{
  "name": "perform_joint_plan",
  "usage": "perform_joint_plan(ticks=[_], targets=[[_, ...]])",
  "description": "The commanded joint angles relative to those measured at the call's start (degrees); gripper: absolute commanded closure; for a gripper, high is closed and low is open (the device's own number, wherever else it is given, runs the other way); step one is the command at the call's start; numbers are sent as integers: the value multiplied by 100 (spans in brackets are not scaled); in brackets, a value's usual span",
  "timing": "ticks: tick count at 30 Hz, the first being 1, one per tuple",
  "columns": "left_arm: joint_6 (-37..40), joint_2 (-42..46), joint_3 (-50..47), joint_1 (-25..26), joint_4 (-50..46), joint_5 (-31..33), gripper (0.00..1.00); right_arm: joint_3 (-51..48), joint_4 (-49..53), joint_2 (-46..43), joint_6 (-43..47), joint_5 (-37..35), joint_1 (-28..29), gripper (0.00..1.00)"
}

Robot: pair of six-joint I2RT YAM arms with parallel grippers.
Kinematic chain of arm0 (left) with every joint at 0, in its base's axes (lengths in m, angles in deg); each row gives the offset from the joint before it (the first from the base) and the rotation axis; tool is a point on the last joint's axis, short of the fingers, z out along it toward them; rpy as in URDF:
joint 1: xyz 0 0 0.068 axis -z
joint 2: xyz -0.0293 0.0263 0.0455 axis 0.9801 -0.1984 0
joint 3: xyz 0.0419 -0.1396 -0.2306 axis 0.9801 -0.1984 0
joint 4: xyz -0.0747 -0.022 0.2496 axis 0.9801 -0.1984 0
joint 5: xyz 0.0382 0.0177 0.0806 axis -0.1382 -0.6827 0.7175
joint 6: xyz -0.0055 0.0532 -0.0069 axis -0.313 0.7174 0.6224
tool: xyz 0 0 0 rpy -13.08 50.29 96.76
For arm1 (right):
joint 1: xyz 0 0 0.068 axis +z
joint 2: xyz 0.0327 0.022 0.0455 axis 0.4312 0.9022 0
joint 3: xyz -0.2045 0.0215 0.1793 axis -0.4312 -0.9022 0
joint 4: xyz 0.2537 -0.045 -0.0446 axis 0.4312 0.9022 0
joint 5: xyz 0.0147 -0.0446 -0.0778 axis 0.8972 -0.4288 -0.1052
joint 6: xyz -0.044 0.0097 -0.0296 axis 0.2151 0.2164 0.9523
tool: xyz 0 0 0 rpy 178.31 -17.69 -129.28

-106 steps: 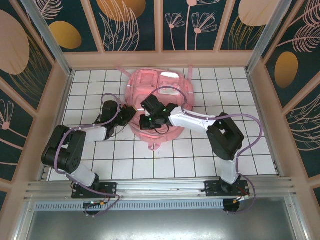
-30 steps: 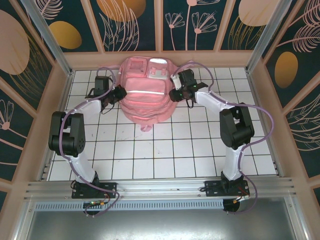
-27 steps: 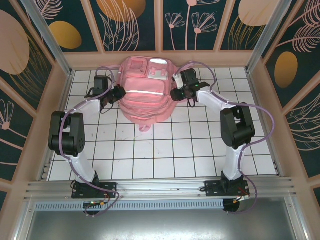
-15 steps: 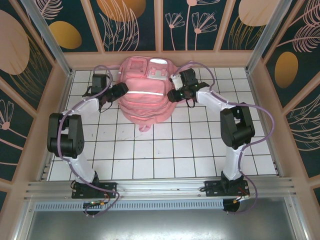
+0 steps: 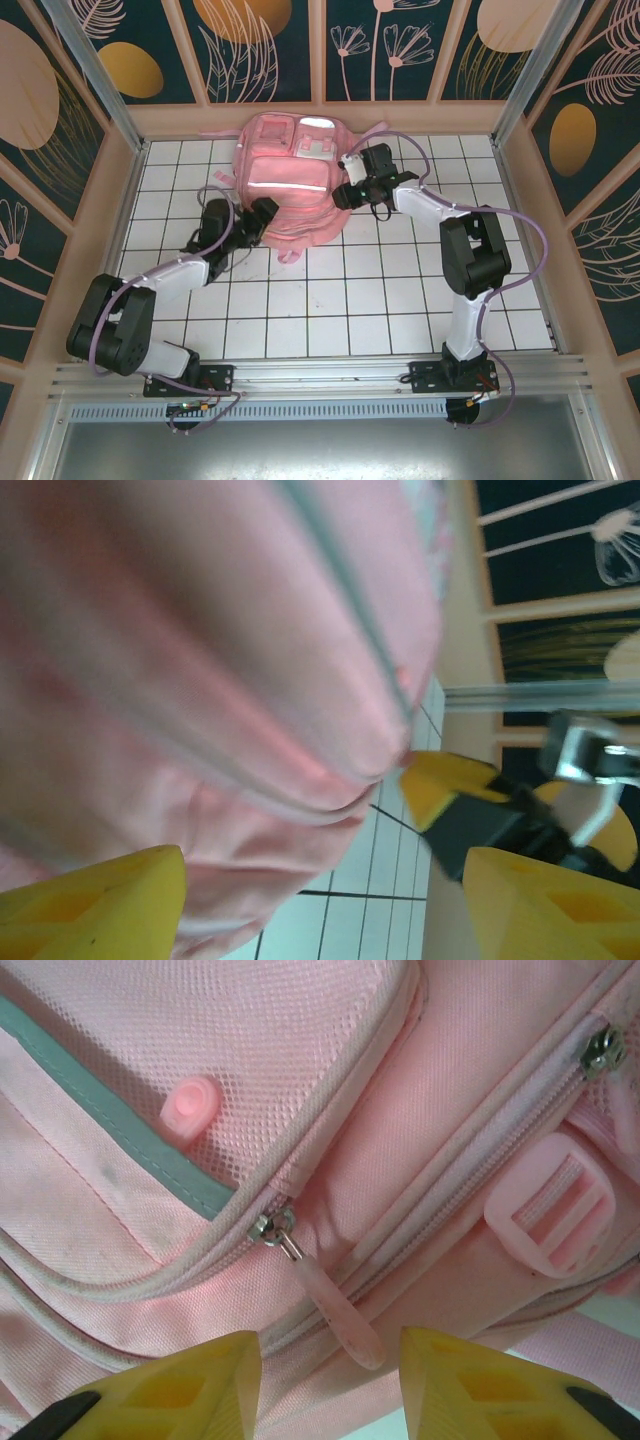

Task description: Pack the student bag

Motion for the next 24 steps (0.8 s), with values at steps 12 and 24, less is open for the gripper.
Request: perform_joint_plan(ticks=[12,24], targets=[[-1189,-368,-126,304,308,1199,21,328,-304,437,-19,499,-192,92],[-1109,-1279,-131,297,725,1089,100,141,-214,48,249,-450,27,100]])
